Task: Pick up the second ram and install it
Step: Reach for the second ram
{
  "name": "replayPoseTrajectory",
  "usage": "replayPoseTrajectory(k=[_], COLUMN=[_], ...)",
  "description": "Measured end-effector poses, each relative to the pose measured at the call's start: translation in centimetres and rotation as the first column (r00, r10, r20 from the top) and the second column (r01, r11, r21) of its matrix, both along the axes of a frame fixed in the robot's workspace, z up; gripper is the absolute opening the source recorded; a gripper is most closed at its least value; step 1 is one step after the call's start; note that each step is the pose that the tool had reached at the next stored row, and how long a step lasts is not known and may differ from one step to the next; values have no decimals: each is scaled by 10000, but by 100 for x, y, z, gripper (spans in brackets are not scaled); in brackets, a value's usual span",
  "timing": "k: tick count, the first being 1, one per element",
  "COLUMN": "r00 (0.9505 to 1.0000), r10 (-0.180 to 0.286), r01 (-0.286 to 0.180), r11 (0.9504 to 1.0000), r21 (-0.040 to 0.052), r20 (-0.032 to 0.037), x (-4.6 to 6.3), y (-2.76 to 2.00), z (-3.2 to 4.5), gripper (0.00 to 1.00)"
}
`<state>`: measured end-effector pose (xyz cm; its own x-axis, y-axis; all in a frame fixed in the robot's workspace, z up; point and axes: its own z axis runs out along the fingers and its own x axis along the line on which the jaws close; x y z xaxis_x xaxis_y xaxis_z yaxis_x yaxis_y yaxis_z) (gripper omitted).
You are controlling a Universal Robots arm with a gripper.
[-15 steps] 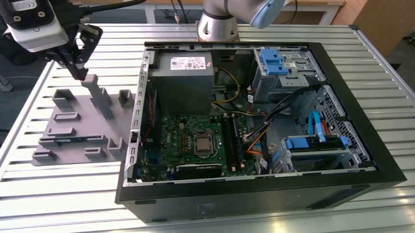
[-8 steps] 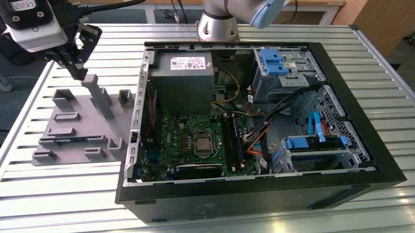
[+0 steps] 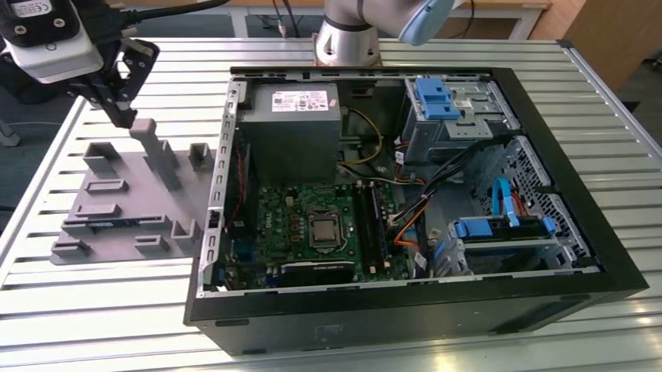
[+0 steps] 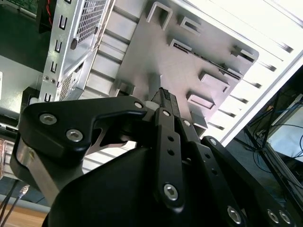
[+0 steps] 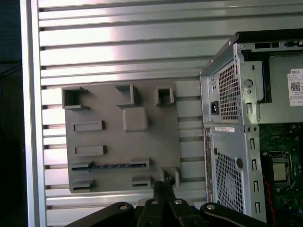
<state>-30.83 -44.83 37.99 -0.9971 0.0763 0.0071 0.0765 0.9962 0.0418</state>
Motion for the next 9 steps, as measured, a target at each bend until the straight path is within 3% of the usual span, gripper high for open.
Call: replayPoseTrajectory(k=[9], r00=[10000], r10=[1], r01=[-1], r11=[10000], r21=[0], r20=[0], x=[-74], y=[1], z=[0], gripper=[11])
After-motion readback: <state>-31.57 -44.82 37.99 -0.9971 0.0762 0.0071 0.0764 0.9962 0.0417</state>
